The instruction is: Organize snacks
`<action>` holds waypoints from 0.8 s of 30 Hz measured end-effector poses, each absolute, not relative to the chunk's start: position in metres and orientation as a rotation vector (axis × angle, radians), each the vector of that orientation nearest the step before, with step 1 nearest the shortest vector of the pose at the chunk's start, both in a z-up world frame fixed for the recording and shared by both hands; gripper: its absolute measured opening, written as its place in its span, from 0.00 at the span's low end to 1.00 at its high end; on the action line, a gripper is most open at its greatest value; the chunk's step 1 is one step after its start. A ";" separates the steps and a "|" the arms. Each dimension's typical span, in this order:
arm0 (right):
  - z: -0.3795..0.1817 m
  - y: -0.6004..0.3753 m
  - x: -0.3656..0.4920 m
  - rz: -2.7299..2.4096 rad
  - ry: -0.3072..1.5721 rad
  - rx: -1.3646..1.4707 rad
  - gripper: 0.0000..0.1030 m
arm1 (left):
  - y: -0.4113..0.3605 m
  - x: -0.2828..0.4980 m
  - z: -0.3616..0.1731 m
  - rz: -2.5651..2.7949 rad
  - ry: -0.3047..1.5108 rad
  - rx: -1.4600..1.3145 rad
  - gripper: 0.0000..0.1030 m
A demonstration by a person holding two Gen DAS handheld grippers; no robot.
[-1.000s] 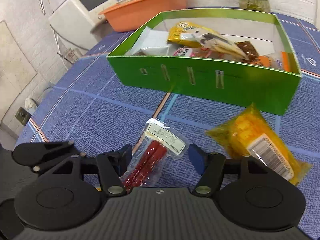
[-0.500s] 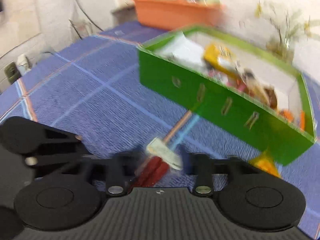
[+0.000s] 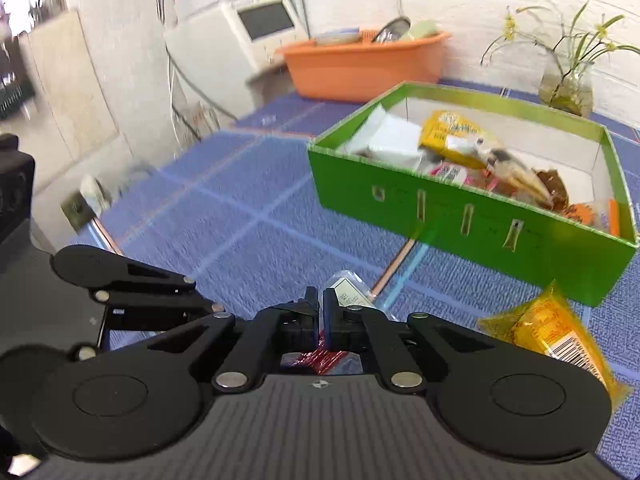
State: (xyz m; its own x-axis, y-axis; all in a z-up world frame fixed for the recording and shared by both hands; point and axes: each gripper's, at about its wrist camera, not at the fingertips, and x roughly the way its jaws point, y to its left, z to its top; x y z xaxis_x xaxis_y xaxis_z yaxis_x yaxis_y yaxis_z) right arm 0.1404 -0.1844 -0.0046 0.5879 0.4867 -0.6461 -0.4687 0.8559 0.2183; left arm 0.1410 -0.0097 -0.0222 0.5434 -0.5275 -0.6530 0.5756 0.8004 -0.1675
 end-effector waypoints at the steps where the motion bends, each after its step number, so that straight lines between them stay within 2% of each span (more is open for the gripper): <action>1: -0.001 -0.185 0.139 0.560 0.743 0.031 0.03 | -0.010 0.141 -0.020 -0.653 0.743 0.068 0.15; 9: 0.020 -0.192 0.138 0.560 0.642 0.064 0.03 | -0.012 0.145 -0.018 -0.664 0.743 0.064 0.15; 15: 0.021 -0.198 0.140 0.554 0.618 0.098 0.00 | -0.015 0.144 -0.016 -0.652 0.711 0.052 0.04; 21: 0.041 -0.204 0.138 0.569 0.525 0.108 0.00 | -0.019 0.154 0.002 -0.660 0.645 0.026 0.01; 24: 0.046 -0.208 0.139 0.558 0.500 0.112 0.00 | -0.019 0.164 0.001 -0.673 0.674 0.009 0.01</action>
